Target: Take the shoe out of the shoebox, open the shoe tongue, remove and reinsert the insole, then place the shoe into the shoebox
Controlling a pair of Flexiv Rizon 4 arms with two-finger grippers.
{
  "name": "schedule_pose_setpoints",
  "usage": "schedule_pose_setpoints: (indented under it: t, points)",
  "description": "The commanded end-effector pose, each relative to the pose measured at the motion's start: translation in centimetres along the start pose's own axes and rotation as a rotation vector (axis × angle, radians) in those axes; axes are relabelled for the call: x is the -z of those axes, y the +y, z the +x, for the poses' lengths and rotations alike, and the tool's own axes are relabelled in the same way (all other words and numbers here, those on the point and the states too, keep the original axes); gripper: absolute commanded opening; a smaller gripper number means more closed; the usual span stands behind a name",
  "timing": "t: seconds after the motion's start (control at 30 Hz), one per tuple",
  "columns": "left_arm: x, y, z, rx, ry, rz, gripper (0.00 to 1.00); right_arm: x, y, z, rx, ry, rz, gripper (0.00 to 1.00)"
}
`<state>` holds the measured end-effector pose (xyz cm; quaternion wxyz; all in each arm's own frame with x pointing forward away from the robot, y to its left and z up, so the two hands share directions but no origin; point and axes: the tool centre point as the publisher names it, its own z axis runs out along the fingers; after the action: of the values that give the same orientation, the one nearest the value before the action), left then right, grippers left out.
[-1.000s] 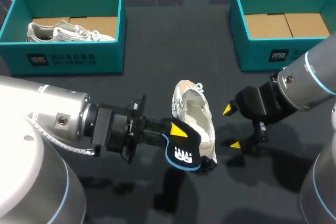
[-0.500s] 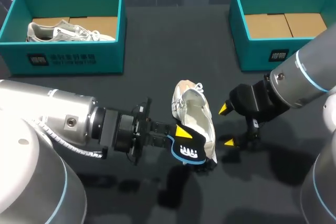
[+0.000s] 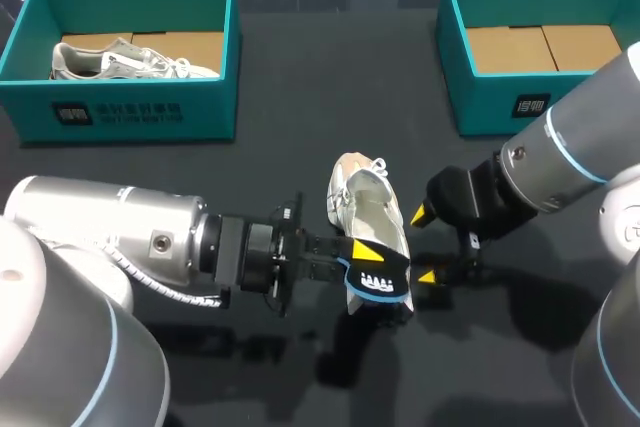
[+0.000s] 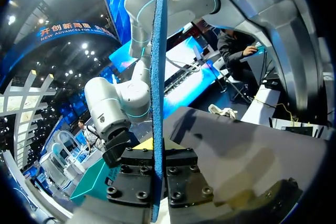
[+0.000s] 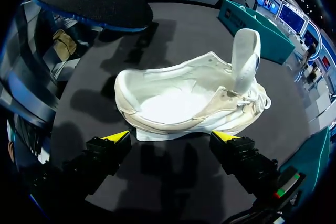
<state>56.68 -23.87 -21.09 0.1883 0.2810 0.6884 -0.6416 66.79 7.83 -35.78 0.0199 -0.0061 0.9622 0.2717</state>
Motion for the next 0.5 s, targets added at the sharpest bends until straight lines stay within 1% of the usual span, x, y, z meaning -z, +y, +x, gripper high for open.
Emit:
schedule_pose_setpoints:
  t: [0.03, 0.37, 0.5]
  points:
    - [-1.43, 0.48, 0.13, -0.005, -0.011, 0.001, 0.00, -0.71, 0.07, 0.01, -0.007, -0.003, 0.007, 1.00]
    - [-1.76, 1.30, 0.10, -0.006, -0.038, -0.010, 0.00, -0.99, 0.34, -0.04, -0.023, 0.004, 0.033, 1.00]
    - [-1.80, 1.38, 0.09, -0.003, -0.036, -0.014, 0.00, -1.09, 0.46, -0.03, -0.029, 0.013, 0.055, 1.00]
